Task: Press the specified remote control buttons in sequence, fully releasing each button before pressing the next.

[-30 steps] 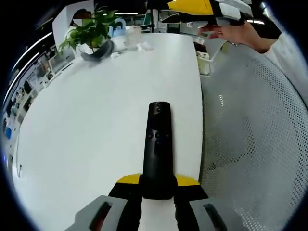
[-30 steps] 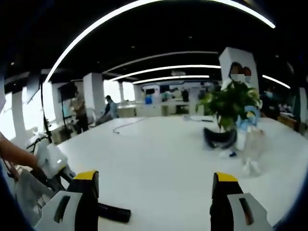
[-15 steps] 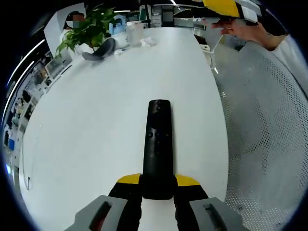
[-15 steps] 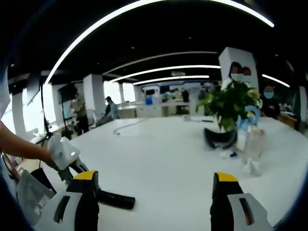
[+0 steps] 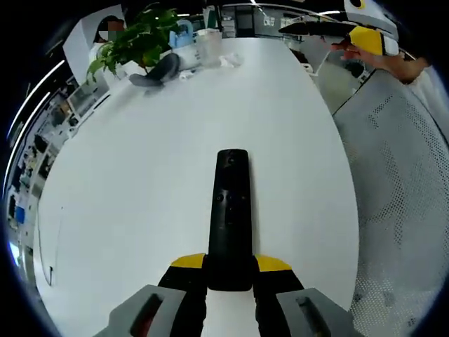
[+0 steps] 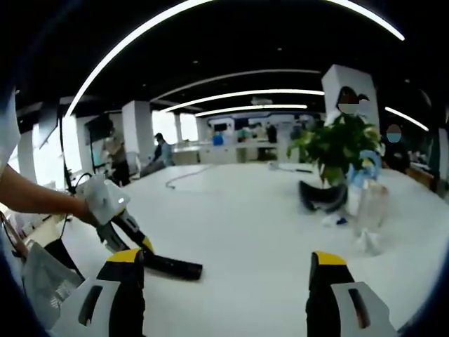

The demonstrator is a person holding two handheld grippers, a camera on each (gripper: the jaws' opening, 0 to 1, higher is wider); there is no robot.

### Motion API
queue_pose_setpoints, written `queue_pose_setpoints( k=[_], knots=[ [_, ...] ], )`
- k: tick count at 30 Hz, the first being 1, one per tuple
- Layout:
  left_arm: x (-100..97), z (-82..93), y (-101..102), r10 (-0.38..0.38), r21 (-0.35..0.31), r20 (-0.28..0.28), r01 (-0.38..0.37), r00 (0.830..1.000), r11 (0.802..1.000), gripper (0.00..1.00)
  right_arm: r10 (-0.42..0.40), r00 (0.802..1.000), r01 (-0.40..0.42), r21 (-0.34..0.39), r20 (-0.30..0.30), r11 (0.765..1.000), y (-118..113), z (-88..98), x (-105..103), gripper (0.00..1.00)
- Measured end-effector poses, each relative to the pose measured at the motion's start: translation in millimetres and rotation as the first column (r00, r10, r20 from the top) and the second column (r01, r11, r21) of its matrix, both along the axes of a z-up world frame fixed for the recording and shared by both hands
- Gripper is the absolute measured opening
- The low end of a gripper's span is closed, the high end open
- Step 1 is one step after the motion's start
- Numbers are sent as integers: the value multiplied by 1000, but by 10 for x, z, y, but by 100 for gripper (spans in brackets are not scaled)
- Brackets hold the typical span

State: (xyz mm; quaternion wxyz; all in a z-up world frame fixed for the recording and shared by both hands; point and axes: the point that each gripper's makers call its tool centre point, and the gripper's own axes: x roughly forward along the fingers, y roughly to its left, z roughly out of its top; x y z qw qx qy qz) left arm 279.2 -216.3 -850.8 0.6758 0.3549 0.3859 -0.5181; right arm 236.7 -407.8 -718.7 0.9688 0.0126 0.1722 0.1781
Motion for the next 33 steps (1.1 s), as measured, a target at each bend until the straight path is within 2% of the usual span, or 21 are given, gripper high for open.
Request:
queue_pose_setpoints(
  k=[23, 33],
  knots=[
    [536, 49, 37, -43, 60, 54, 40, 998, 997, 24, 5, 1000, -6, -11, -24, 1000, 3, -52, -5, 95],
    [773, 46, 23, -65, 75, 58, 60, 996, 995, 24, -5, 999, 4, -22, -37, 1000, -20, -84, 2, 93]
  ],
)
